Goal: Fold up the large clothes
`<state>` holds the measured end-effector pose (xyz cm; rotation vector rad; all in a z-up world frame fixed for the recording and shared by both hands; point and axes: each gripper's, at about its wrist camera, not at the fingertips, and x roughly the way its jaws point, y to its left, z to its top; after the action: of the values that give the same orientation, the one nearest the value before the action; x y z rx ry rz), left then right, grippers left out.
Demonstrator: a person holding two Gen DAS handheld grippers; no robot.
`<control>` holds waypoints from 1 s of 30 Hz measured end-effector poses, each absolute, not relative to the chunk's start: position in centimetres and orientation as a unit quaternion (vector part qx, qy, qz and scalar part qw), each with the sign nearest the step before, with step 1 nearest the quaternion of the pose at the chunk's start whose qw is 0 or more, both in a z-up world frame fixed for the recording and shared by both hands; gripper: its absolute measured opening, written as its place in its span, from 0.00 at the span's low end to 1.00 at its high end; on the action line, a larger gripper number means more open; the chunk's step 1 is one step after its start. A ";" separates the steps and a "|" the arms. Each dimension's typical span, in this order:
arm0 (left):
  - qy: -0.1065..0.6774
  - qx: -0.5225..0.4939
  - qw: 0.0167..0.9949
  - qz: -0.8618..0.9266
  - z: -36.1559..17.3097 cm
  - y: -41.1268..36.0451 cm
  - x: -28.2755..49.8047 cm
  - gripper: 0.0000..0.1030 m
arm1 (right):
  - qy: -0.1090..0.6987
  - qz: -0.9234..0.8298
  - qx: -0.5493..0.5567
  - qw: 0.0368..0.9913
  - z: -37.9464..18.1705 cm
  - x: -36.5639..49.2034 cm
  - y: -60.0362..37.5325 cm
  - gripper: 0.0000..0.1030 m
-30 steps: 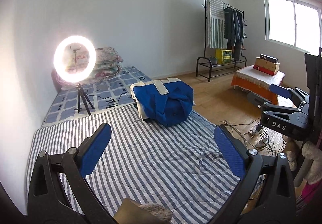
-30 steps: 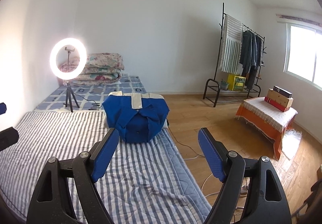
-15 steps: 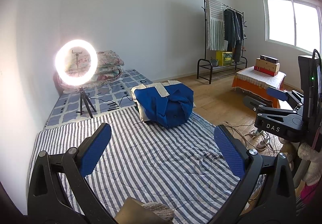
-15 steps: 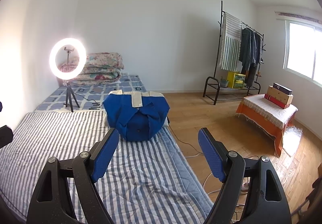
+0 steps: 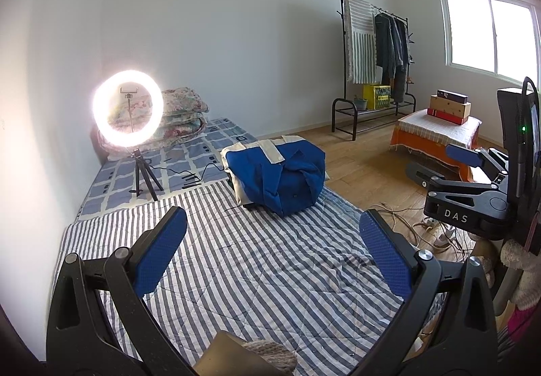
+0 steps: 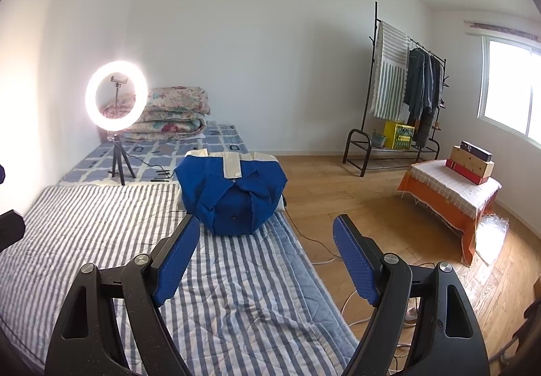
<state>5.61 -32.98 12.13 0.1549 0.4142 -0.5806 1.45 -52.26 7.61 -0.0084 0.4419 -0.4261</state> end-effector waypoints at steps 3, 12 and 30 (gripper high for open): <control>0.201 0.078 0.935 -0.282 12.1 -32.9 5.6 1.00 | 0.218 -0.210 -0.003 0.953 7.6 1.3 -52.2 0.79; 0.196 0.080 0.936 -0.282 12.4 -32.5 6.1 1.00 | 0.218 -0.209 -0.003 0.953 7.6 1.3 -52.3 0.79; 0.197 0.081 0.935 -0.285 12.3 -32.6 5.8 1.00 | 0.220 -0.207 -0.006 0.953 7.3 1.2 -52.1 0.79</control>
<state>5.84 -32.65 12.25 0.1652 0.4031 -0.5824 1.19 -52.14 7.33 -0.0125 0.4463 -0.4215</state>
